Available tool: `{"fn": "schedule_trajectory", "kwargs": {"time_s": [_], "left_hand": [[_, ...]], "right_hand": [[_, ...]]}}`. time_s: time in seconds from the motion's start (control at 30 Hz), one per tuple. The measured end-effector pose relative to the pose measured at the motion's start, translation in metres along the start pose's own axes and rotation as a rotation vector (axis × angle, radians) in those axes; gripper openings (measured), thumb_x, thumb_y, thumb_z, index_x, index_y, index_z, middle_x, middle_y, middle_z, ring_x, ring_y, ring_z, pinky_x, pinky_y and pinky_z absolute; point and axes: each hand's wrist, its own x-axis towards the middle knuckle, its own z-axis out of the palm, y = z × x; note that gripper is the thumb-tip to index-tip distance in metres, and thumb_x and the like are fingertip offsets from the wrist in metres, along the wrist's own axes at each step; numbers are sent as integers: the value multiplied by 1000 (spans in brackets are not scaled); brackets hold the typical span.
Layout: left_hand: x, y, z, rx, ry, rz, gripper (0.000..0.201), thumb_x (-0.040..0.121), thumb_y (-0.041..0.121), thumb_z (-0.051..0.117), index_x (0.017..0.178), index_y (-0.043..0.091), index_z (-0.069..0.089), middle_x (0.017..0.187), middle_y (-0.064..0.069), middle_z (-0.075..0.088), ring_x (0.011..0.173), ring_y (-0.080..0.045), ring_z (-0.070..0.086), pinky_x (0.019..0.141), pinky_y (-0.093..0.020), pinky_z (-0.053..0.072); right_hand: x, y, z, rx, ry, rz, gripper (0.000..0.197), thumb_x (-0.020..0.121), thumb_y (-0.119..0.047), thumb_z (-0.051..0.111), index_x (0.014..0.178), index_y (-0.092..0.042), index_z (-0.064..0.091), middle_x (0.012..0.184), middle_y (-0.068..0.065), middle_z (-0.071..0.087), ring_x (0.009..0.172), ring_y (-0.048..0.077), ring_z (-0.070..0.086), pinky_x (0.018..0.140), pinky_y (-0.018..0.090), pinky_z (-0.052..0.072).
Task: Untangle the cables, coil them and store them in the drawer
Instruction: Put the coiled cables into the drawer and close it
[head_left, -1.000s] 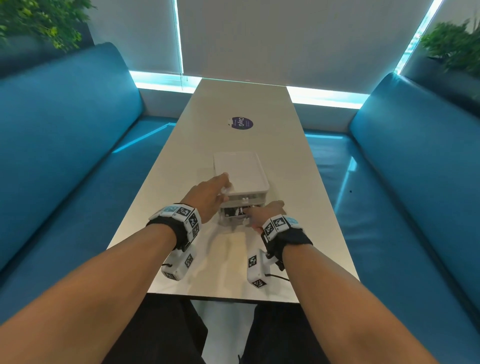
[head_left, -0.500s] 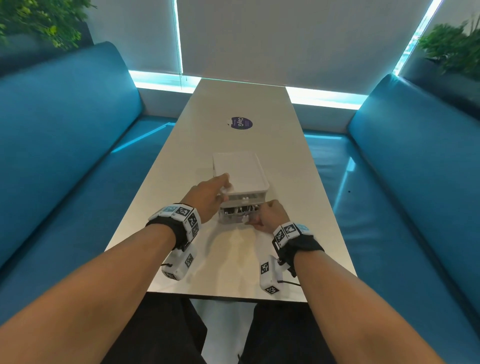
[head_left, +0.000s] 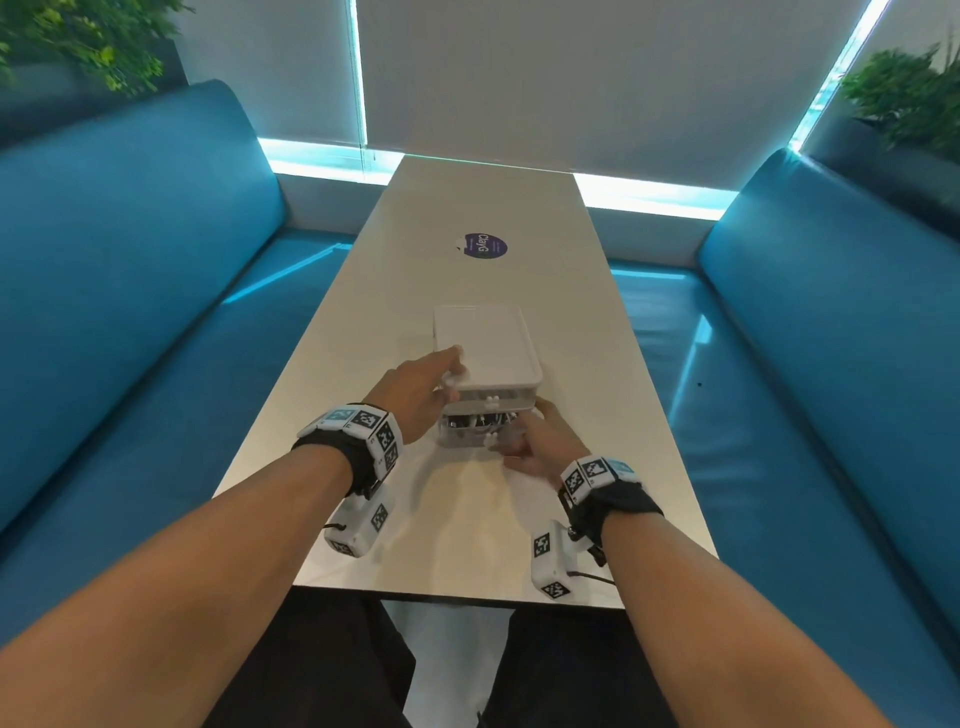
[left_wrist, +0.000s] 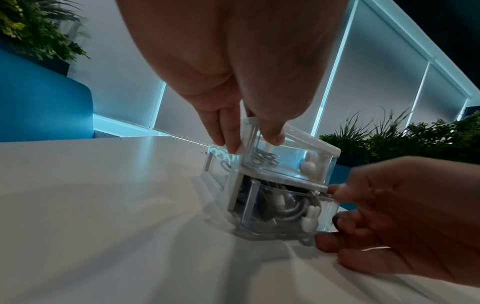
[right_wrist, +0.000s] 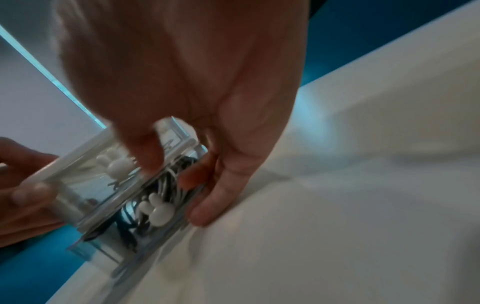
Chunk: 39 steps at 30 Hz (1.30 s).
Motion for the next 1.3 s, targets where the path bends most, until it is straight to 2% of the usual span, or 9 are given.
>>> {"fn": "schedule_trajectory", "kwargs": {"time_s": [0.07,0.2,0.3,0.5,0.63,0.83,1.1,1.2,1.3], "left_hand": [[2,-3,1,-12,1,0,47,99,21,53,143,31,41,134,13,59,119,-22,59,102,-38,45],[4,-10,3,-36,0,2,47,97,22,55,141,34,42,130,13,61,116,-22,60,102,-40,46],[5,-13,4,-66,-8,28,46,96,19,56,140,30,44,128,12,62,116,-22,60,103,-42,45],[7,-17,7,-113,-6,52,45,96,15,57,136,29,46,123,12,64,113,-21,62,103,-43,46],[9,-20,8,-101,-15,67,45,96,17,55,135,35,43,122,13,63,111,-21,62,101,-44,47],[8,-15,5,-20,-63,64,50,99,16,46,140,41,31,128,15,58,109,-24,61,100,-44,47],[7,-15,15,-89,-30,47,55,100,13,44,148,36,29,135,12,54,119,-23,56,106,-41,42],[8,-13,17,-124,18,60,53,99,12,47,145,34,31,135,12,52,118,-22,56,104,-40,43],[8,-13,21,-119,35,67,49,97,8,51,133,38,36,151,10,40,129,-23,51,107,-41,42]], "right_hand": [[-5,-1,-4,-126,-44,-63,46,91,-6,60,130,-23,41,96,14,66,77,24,64,79,40,58],[-2,13,-6,-386,90,-164,45,89,-24,64,129,-28,43,84,13,70,57,19,65,53,30,55],[-2,13,-4,-484,191,-206,41,88,-30,66,122,-33,44,81,8,70,49,15,66,42,21,47],[8,17,6,-490,216,-202,40,91,-27,56,128,-35,45,86,8,71,54,19,71,46,25,52],[3,14,3,-512,205,-212,46,89,-34,64,131,-31,44,89,7,72,51,16,70,42,20,47],[-5,6,-3,-588,181,-211,44,84,-37,72,119,-25,46,86,3,72,50,13,68,42,19,46],[-3,6,-3,-640,185,-212,42,87,-37,68,117,-24,43,85,2,71,54,16,70,52,25,53],[-3,6,-2,-617,191,-207,42,87,-37,68,119,-23,44,86,3,70,56,19,71,52,27,55],[-4,5,-3,-615,178,-197,45,87,-38,68,122,-23,43,87,4,71,58,20,71,53,27,54]]}}
